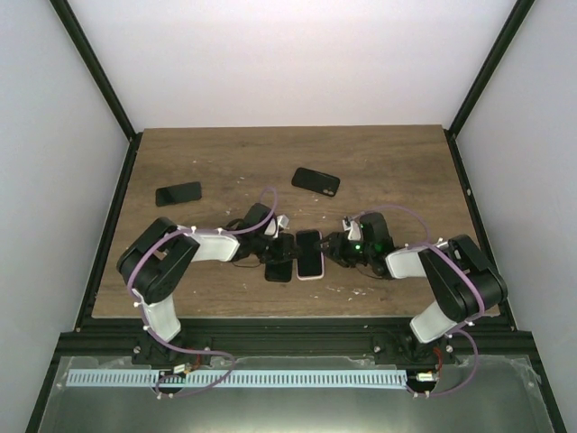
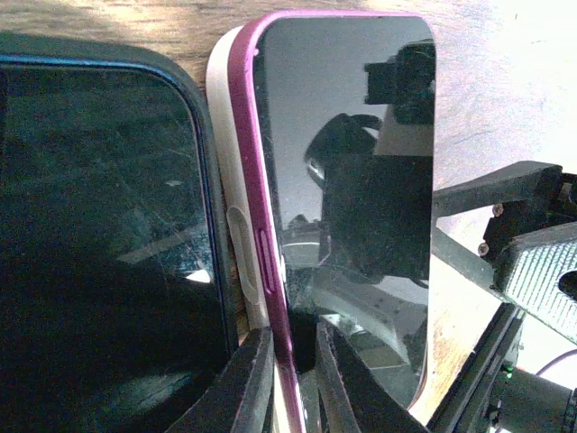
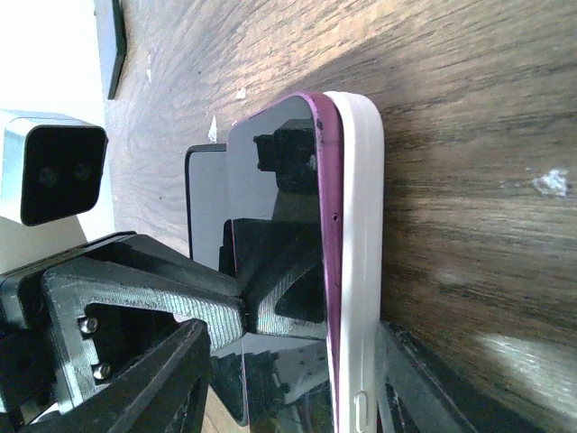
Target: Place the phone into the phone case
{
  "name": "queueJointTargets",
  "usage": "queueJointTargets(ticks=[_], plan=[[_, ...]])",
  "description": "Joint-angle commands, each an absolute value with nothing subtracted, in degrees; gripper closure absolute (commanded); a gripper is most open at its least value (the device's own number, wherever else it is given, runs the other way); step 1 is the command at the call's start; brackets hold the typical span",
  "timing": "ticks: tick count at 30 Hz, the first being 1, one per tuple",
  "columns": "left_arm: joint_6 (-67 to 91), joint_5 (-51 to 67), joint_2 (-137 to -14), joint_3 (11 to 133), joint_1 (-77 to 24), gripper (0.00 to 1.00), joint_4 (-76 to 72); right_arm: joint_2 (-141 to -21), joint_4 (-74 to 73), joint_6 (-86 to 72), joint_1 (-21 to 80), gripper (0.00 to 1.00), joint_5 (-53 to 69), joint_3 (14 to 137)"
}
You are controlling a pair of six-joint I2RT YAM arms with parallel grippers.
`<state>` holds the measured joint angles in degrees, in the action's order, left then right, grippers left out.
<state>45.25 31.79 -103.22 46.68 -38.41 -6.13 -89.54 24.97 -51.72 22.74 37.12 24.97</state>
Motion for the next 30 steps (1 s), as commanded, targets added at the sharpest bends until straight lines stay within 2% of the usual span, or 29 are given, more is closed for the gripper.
queueJointTargets(ticks=[1, 9, 13, 22, 25, 30], plan=[[45.21, 33.24, -103.38, 45.81, -39.57, 0.86, -5.33, -87.89, 28.64, -51.02, 23.55, 0.51, 43.93, 24.53], [45.86, 34.85, -103.77, 45.5, -39.81, 0.87, -6.34, -87.9, 31.06, -50.12, 23.57, 0.51, 46.37, 24.97], [49.13, 37.31, -102.74, 43.32, -39.94, 0.84, -10.75, -89.95, 43.05, -54.03, 23.71, 0.51, 51.85, 23.32], [48.85, 36.68, -102.66, 43.11, -40.02, 0.81, -10.6, -92.67, 35.06, -50.67, 23.93, 0.52, 49.54, 25.1], [48.36, 36.14, -102.48, 43.08, -40.05, 0.81, -9.9, -93.61, 31.84, -48.4, 23.91, 0.55, 47.66, 25.08], [48.08, 35.97, -102.57, 43.28, -40.05, 0.83, -9.73, -94.77, 34.84, -48.71, 23.91, 0.68, 49.0, 24.3]])
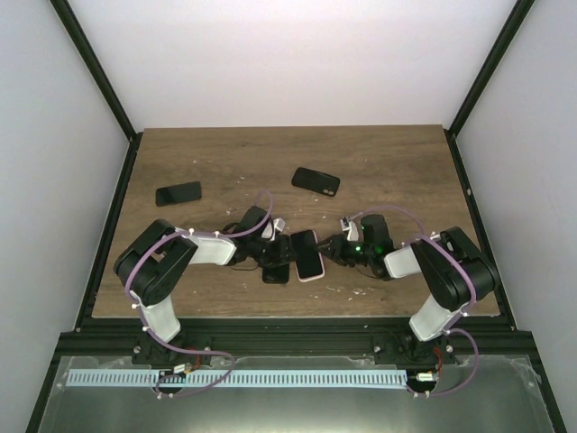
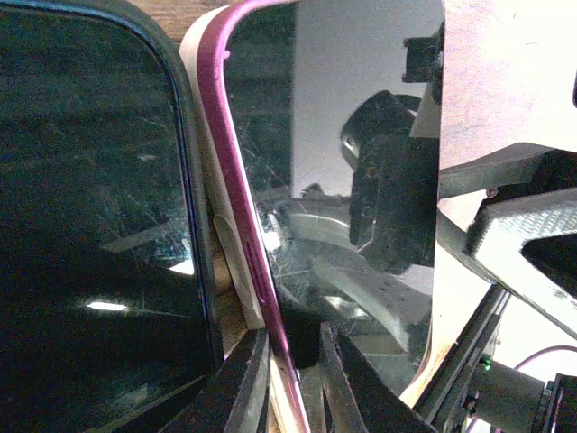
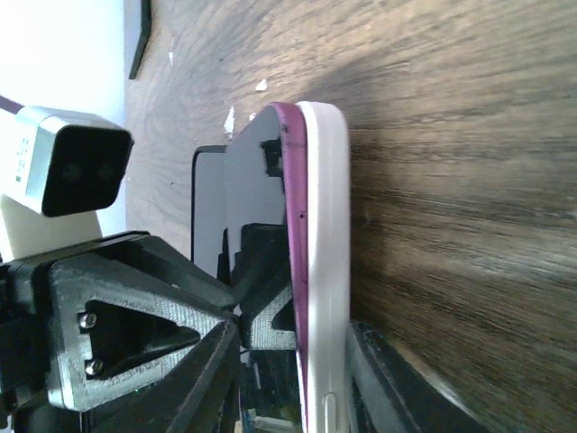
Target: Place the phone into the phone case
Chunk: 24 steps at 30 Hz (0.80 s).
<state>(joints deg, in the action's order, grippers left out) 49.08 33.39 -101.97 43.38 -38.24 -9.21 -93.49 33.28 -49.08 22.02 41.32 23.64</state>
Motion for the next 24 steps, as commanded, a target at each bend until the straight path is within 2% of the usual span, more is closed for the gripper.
queueJointTargets(ticks=[1, 8, 14, 20, 24], plan=[[48.13, 35.95, -102.64, 43.31, -40.01, 0.83, -9.68, -95.06, 36.52, -49.36, 23.91, 0.69, 49.92, 24.03], [45.69, 34.29, -102.55, 44.15, -40.03, 0.83, -6.57, -96.83, 45.82, -53.38, 23.91, 0.69, 56.07, 22.73], [41.14, 30.04, -100.79, 43.43, -39.8, 0.87, -2.34, -97.53, 48.87, -55.84, 23.91, 0.66, 56.57, 22.44], [40.99, 30.03, -100.08, 42.93, -39.83, 0.87, -2.61, -97.89, 39.2, -50.95, 24.32, 0.61, 53.65, 24.58], [40.76, 29.59, -100.09, 42.9, -39.81, 0.87, -2.44, -98.94, 38.83, -50.43, 24.59, 0.6, 55.37, 25.14]])
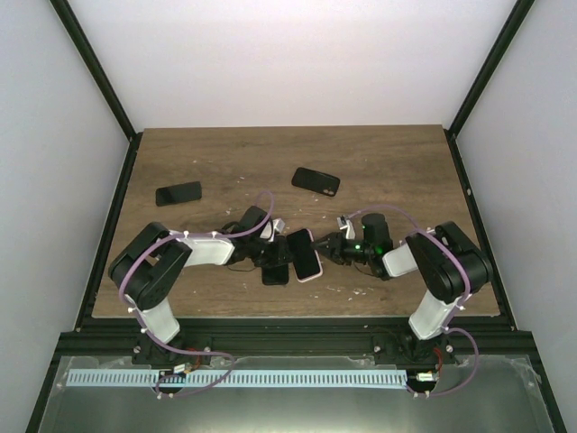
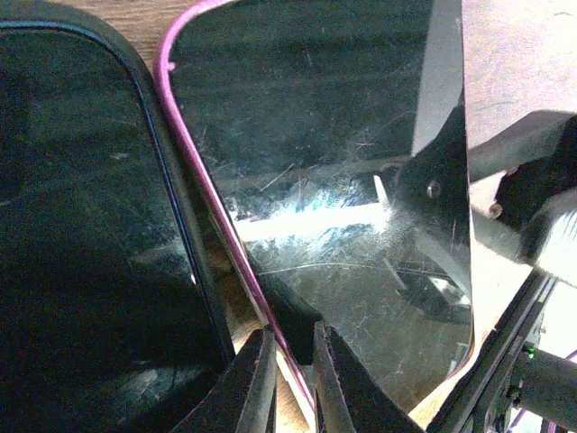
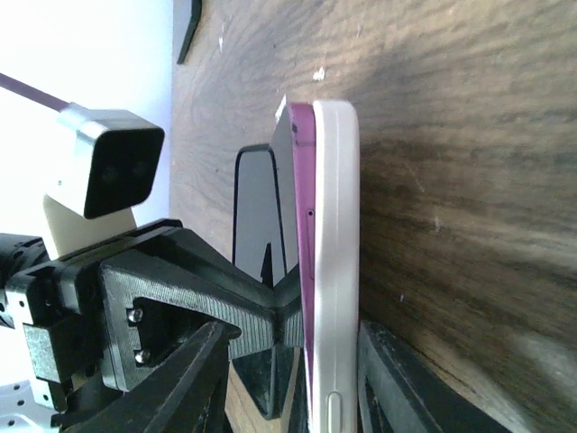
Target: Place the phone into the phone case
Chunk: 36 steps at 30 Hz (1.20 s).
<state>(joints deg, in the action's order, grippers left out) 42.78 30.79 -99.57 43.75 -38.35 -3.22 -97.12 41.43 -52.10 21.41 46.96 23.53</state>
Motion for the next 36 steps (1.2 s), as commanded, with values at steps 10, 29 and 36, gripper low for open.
queueJointTargets(ticks=[10, 29, 36], plan=[[40.75, 28.44, -100.91, 43.1, -39.83, 0.87, -2.36, -100.25, 38.98, -50.44, 25.49, 0.63, 56.31, 25.39], [43.62, 30.34, -87.51, 44.93, -38.53, 0.52, 2.63, -90.24, 37.31, -47.93, 25.44, 0.85, 55.98, 24.12], [45.78, 31.47, -73.21, 42.35, -32.25, 0.29, 4.55, -82.27, 38.28, -51.15, 25.49, 0.85, 58.38, 25.07]])
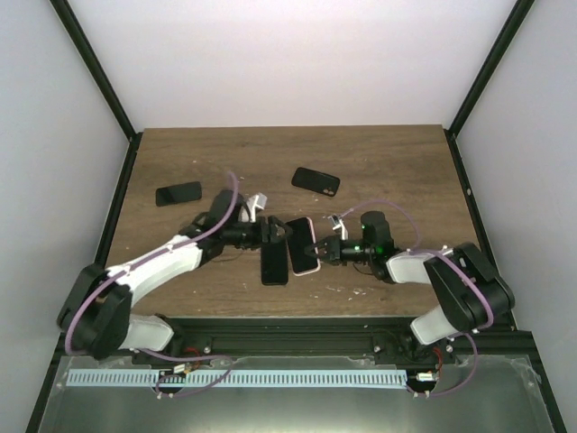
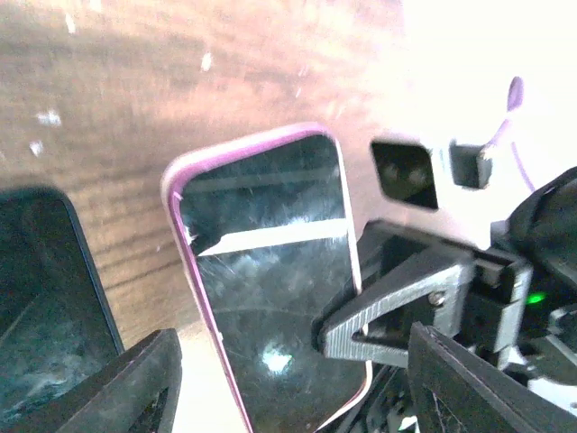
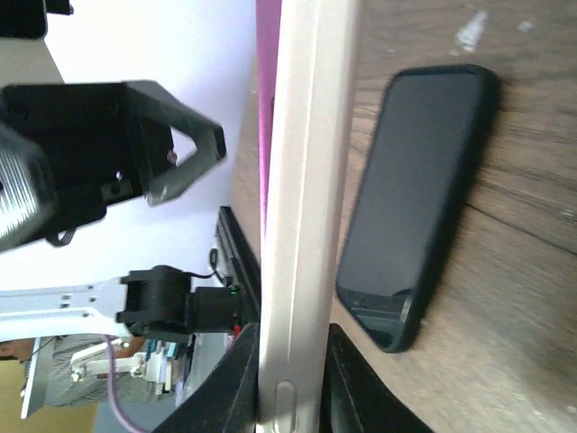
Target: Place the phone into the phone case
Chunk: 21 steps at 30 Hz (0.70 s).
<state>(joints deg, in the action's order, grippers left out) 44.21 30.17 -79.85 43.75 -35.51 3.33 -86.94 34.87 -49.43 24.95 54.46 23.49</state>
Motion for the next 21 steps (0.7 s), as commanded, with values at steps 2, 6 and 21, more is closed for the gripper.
queueJointTargets(ticks=[2, 6, 21], plan=[[45.95, 31.91, -68.58, 41.31, -30.91, 0.24, 4.92, -79.94, 39.42, -53.19, 25.49, 0.85, 59.19, 25.29], [46.57, 35.29, -61.65, 40.2, -29.89, 0.22, 4.3, -75.28, 42.39, -57.79, 25.82, 0.85, 59.68, 25.72], [57.53, 46.56, -58.23, 33.02, -31.8, 0.3, -15.5, -66.67, 48.41, -68.58, 28.98, 0.83, 55.57, 29.38]])
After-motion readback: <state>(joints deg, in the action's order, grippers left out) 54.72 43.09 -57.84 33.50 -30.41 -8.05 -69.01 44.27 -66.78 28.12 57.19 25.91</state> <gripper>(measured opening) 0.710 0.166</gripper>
